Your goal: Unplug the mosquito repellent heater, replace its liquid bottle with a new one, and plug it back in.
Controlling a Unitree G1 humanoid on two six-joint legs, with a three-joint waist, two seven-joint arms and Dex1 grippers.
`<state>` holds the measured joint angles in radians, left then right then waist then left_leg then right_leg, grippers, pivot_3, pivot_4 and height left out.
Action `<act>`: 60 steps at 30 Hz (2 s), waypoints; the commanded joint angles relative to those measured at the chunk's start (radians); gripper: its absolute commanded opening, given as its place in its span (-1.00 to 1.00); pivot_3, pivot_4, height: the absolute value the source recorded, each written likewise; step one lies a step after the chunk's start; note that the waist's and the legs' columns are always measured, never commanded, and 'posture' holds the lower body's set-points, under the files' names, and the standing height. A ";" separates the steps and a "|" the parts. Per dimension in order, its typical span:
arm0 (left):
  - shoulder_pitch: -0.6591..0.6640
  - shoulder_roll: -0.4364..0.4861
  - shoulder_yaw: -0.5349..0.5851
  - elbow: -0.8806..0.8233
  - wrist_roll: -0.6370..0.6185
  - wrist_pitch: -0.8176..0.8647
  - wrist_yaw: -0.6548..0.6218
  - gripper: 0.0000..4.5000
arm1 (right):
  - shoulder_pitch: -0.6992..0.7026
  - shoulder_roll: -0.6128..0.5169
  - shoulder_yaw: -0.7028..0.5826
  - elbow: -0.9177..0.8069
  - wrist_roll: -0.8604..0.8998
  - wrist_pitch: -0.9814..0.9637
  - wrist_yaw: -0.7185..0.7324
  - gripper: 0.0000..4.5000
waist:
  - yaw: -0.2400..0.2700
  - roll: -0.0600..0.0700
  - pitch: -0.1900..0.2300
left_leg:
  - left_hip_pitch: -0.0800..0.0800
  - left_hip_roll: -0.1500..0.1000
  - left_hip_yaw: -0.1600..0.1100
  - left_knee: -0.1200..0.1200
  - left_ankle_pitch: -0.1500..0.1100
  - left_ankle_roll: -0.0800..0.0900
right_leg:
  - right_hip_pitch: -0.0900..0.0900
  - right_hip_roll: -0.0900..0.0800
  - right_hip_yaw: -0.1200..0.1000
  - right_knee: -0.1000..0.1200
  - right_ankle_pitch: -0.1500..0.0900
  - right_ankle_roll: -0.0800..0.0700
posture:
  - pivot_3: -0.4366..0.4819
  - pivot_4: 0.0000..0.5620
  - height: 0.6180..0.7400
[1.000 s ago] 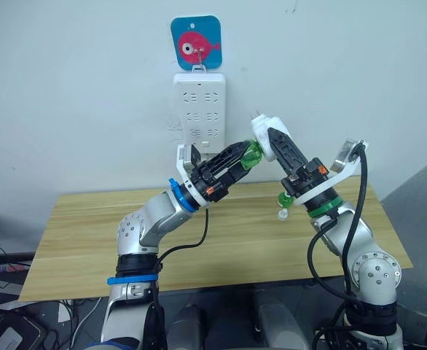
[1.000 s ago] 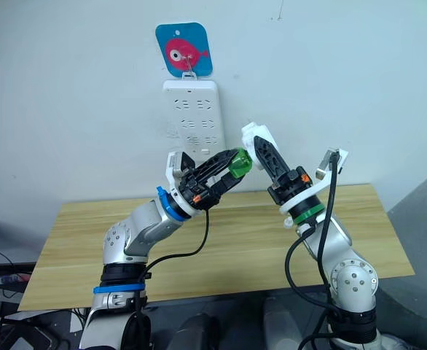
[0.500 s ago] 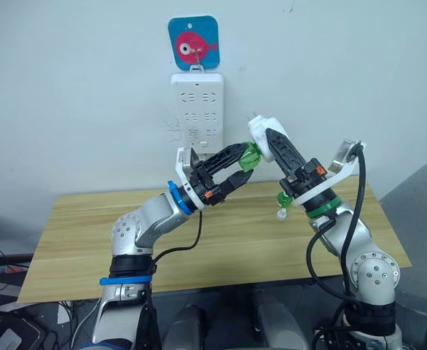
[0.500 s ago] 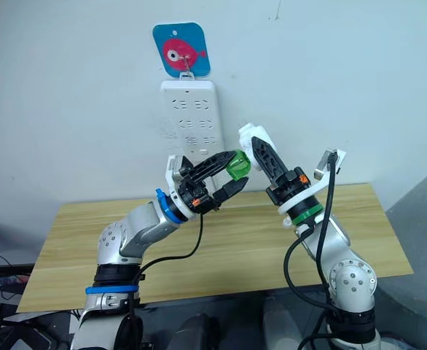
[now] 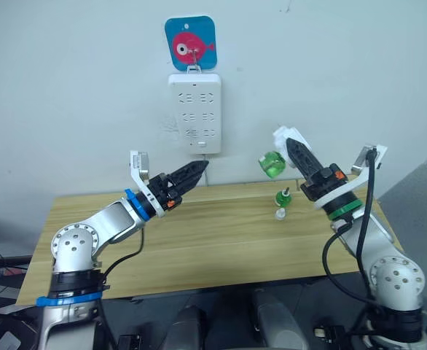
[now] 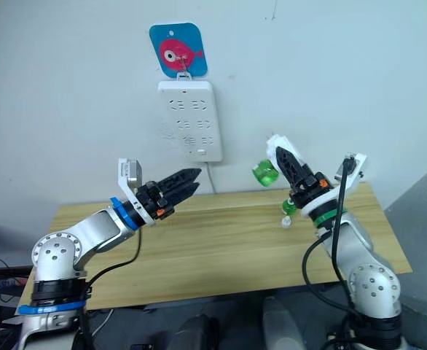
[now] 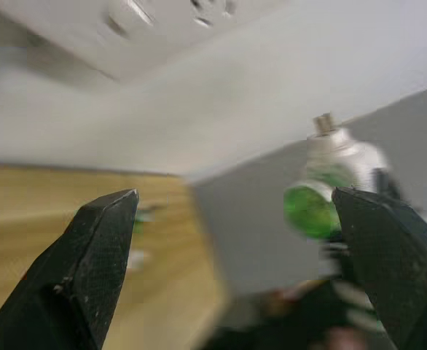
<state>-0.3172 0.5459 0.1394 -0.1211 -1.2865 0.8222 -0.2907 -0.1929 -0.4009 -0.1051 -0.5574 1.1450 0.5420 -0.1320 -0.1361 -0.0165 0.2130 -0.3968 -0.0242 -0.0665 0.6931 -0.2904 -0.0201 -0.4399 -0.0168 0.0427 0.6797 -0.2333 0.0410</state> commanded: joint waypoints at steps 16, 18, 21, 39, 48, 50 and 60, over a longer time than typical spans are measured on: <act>0.144 -0.044 -0.088 0.063 0.749 -0.642 -0.366 1.00 | 0.068 -0.149 0.164 -0.049 -0.643 -0.081 0.325 0.33 | 0.020 0.000 0.000 | 0.001 0.002 0.001 -0.001 0.000 0.001 | 0.000 -0.003 0.001 -0.001 0.000 0.000 | -0.42 -0.36 1.00; 0.146 -0.048 -0.072 0.075 0.753 -0.650 -0.382 1.00 | 0.070 -0.143 0.158 -0.048 -0.654 -0.079 0.346 0.33 | 0.024 0.000 0.000 | 0.001 0.002 0.001 -0.001 0.000 0.001 | 0.000 -0.003 0.001 -0.001 0.000 0.000 | -0.40 -0.38 1.00; 0.149 -0.055 -0.060 0.084 0.762 -0.655 -0.397 1.00 | 0.070 -0.130 0.150 -0.047 -0.669 -0.075 0.367 0.33 | 0.028 0.000 0.000 | 0.001 0.001 0.001 -0.001 0.000 0.001 | 0.000 -0.004 0.001 -0.001 0.000 0.000 | -0.40 -0.39 1.00; 0.060 -0.037 -0.030 0.163 0.808 -0.686 -0.526 1.00 | 0.094 -0.147 0.132 -0.071 -0.711 -0.054 0.486 0.33 | 0.030 0.000 0.000 | 0.001 0.001 0.001 0.000 0.000 0.001 | 0.001 -0.004 0.000 -0.001 0.000 0.000 | -0.40 -0.41 1.00; 0.039 -0.052 0.017 0.114 0.826 -0.684 -0.433 1.00 | 0.089 -0.142 0.129 -0.068 -0.723 -0.043 0.520 0.33 | 0.036 -0.001 -0.001 | 0.001 0.001 0.000 0.000 0.000 0.001 | 0.001 -0.005 0.000 -0.001 0.000 0.000 | -0.34 -0.41 1.00; 0.038 -0.055 0.020 0.095 0.812 -0.675 -0.429 1.00 | 0.080 -0.140 0.127 -0.067 -0.719 -0.037 0.526 0.33 | 0.039 -0.001 -0.001 | 0.001 0.001 0.000 0.000 0.000 0.001 | 0.001 -0.005 0.000 -0.001 0.000 0.000 | -0.33 -0.40 1.00; -0.056 -0.053 0.023 0.137 0.823 -0.664 -0.418 0.29 | 0.029 -0.132 0.129 -0.091 -0.698 0.014 0.545 0.33 | 0.051 -0.001 -0.001 | 0.001 0.001 0.000 0.001 0.000 0.000 | 0.001 -0.004 -0.001 0.000 0.000 0.000 | -0.34 -0.40 1.00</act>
<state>-0.3556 0.4879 0.1366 0.0217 -0.4634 0.1678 -0.7093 -0.1479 -0.5368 0.0520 -0.5885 0.4296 0.5569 0.4097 -0.0850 -0.0173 0.2123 -0.3958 -0.0230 -0.0667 0.6939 -0.2907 -0.0196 -0.4388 -0.0212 0.0415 0.6797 -0.2333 0.0408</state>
